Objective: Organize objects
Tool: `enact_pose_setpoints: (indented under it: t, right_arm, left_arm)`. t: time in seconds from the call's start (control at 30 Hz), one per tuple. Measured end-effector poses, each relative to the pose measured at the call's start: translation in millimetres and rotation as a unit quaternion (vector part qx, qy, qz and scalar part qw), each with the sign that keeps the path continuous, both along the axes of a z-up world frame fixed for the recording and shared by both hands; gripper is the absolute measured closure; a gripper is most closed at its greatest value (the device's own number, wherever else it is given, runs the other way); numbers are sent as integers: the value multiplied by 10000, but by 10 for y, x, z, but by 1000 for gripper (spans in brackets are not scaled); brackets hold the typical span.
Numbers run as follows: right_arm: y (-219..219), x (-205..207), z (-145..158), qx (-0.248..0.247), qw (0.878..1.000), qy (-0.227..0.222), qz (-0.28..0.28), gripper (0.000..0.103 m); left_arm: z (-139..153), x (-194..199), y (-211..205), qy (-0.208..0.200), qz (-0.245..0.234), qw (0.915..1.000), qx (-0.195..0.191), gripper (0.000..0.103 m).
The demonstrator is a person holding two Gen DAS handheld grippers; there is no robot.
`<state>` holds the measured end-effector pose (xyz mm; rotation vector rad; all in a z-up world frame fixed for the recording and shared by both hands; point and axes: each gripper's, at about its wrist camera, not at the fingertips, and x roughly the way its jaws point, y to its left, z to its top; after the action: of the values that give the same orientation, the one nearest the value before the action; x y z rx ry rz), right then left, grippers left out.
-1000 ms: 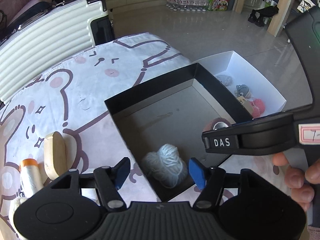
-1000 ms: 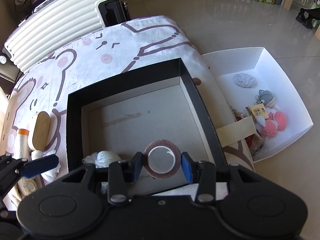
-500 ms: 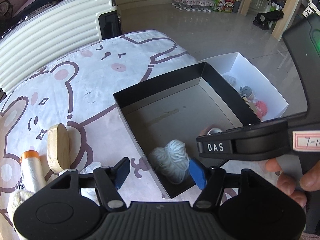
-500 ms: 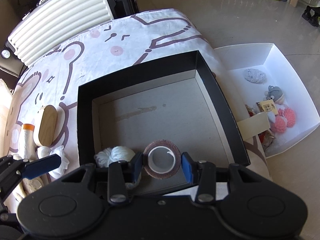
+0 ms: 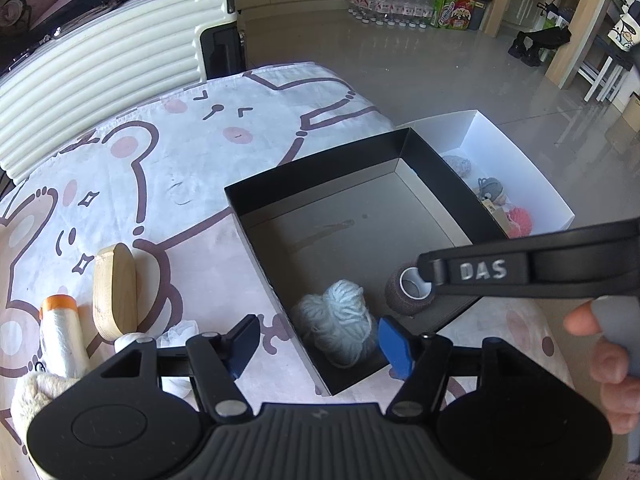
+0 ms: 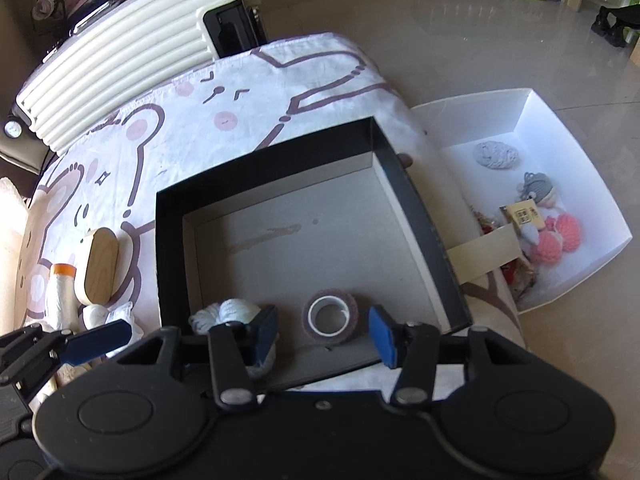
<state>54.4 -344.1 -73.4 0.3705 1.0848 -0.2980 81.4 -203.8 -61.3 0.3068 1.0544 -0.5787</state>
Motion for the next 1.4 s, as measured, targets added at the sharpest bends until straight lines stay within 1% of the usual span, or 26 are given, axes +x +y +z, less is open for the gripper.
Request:
enact_pose_setpoints:
  t: [0.17, 0.37, 0.5, 0.63, 0.87, 0.97, 1.07, 1.17, 1.33, 1.4]
  right_arm:
    - [-34, -131, 188, -421, 9988, -224, 119, 51]
    - [-73, -263, 323, -643, 9973, -338, 95, 51]
    - [-71, -347, 404, -832, 9957, -395, 107, 49]
    - [-62, -419, 469, -963, 9942, -469, 119, 40]
    - [-8, -530, 575, -1183, 9912, -549, 224, 34]
    - [5, -575, 617, -1235, 9904, -589, 220, 29]
    - [15, -619, 657, -1320, 9888, -657, 236, 26]
    - [4, -656, 685, -1373, 9879, -690, 206, 21]
    - [-22, -706, 701, -1404, 9873, -737, 116, 6]
    - [-38, -729, 698, -1389, 9874, -751, 87, 4]
  left_arm:
    - [71, -38, 50, -84, 92, 9999, -50, 37]
    - [180, -81, 134, -188, 278, 9993, -145, 36]
    - [253, -105, 206, -271, 444, 9984, -225, 31]
    - [346, -142, 279, -395, 577, 9971, -312, 30]
    - [482, -200, 388, -578, 846, 9936, -467, 28]
    - [533, -217, 433, -651, 945, 9920, -527, 24]
    - [560, -229, 462, -744, 1029, 9907, -491, 19]
    - [565, -237, 485, -790, 1093, 9899, -442, 13]
    - [559, -240, 510, -900, 1207, 9880, -330, 5]
    - [560, -236, 522, -911, 1260, 9873, -336, 3]
